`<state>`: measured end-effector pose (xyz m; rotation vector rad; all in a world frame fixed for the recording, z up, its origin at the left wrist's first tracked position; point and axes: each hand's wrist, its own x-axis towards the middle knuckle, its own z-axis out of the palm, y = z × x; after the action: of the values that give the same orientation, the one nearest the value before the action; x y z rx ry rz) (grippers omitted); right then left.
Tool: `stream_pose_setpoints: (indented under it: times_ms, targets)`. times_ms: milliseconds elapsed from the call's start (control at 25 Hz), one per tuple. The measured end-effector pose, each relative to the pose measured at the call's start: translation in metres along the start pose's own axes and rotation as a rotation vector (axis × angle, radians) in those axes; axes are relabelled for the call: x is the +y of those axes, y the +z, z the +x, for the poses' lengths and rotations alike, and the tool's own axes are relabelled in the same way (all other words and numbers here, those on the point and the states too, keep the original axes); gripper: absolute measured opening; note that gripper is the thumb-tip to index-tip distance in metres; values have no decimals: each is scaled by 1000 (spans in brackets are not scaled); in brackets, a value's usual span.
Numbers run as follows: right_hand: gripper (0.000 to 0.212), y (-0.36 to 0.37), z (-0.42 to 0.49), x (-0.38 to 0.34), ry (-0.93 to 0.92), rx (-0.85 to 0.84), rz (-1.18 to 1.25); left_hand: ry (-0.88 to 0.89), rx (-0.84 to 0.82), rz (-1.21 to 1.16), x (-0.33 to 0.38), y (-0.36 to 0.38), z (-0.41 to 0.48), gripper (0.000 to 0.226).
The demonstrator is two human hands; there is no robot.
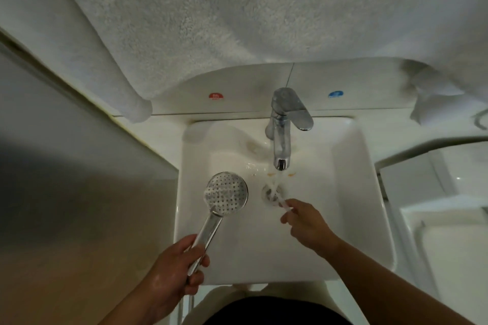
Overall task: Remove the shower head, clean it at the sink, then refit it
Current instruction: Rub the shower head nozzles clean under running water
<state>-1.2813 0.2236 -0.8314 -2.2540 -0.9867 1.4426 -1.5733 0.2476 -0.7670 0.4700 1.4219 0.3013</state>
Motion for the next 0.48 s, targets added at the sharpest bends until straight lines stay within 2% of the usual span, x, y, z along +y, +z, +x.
stream_pose_setpoints:
  times_ms: [160, 400, 480]
  targets:
    - [40, -30, -16, 9, -122, 7, 38, -58, -53, 97, -1, 27, 12, 18]
    - [47, -13, -26, -12, -384, 124, -261, -86, -63, 106, 0, 46, 12, 17]
    - [46, -7, -26, -13, -389, 130, -361, -85, -68, 114, 1, 49, 9, 15]
